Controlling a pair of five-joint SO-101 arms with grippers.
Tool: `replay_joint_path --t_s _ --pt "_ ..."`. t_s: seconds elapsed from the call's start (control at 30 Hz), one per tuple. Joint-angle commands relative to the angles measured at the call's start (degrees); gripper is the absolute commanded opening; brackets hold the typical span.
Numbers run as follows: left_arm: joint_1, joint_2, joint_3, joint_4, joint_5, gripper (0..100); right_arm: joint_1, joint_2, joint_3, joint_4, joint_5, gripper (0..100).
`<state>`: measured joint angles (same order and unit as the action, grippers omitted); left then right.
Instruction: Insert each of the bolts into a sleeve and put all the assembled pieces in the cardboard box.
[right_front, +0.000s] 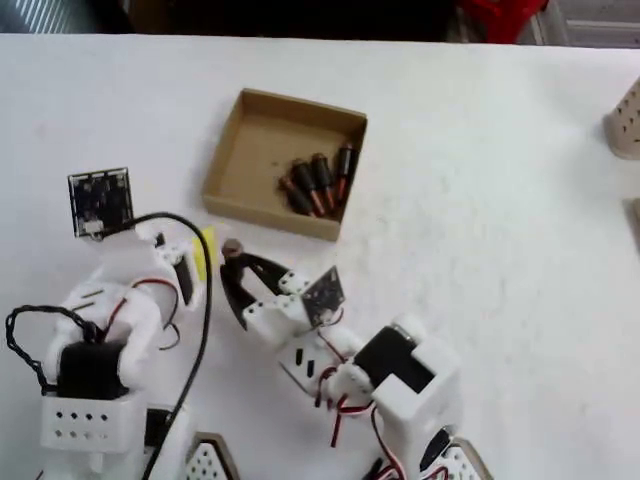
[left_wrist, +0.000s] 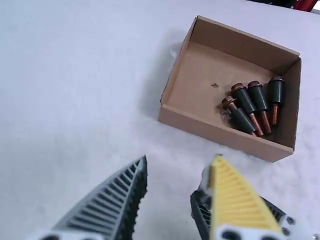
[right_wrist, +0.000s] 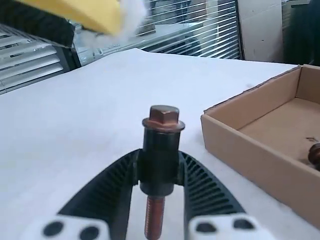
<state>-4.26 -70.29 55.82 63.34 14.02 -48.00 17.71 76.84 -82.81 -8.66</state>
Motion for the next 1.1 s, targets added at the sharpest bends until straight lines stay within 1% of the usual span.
replay_joint_path --t_s 0.0,0.07,0.17,0.23,0.33,0.4,0.47,0.53,0.67,0.8,0.9,1.0,1.07 --pt "-3.82 -0.48 -0.79 -1.23 -3.52 1 0.22 -1.19 0.00 -0.13 -0.35 1.6" --pt "-5.58 -0.48 2.29 -2.02 -3.60 5 0.13 -1.27 0.62 -0.40 -0.35 1.6" --pt "-7.52 -0.48 7.56 -4.84 -4.04 2 0.48 -2.07 0.79 -0.48 -0.35 1.6" --pt "-9.10 -1.10 10.64 -7.03 -4.04 2 1.71 -4.70 2.02 -0.40 -0.35 1.6" --pt "-10.95 -6.64 15.65 -8.79 -4.13 2 4.18 -10.68 4.57 0.04 -0.35 1.6" --pt "-10.77 -12.70 19.43 -8.62 -6.86 2 5.85 -14.81 6.15 2.07 -0.35 1.6" --pt "-10.59 -19.56 23.65 -8.53 -9.41 2 7.16 -19.30 6.68 7.87 -0.35 1.6" --pt "-10.59 -25.89 27.78 -8.44 -9.23 2 8.66 -23.96 6.68 15.08 -0.35 1.6" --pt "-10.95 -35.21 31.91 -2.99 -9.58 2 11.91 -34.95 6.51 27.65 -0.35 1.6" --pt "-11.03 -34.07 33.58 -2.37 -9.67 2 14.90 -46.73 6.42 37.49 -0.35 1.6" --pt "-11.03 -34.07 36.48 -2.46 -10.55 2 17.19 -54.81 4.57 47.60 -0.35 1.7" --pt "-10.86 -34.07 39.74 -2.46 -17.23 2 20.79 -60.00 -1.93 62.55 -0.35 1.7" --pt "-10.77 -34.07 40.70 -2.46 -21.45 2 23.08 -60.88 -8.00 72.57 -0.35 1.7"
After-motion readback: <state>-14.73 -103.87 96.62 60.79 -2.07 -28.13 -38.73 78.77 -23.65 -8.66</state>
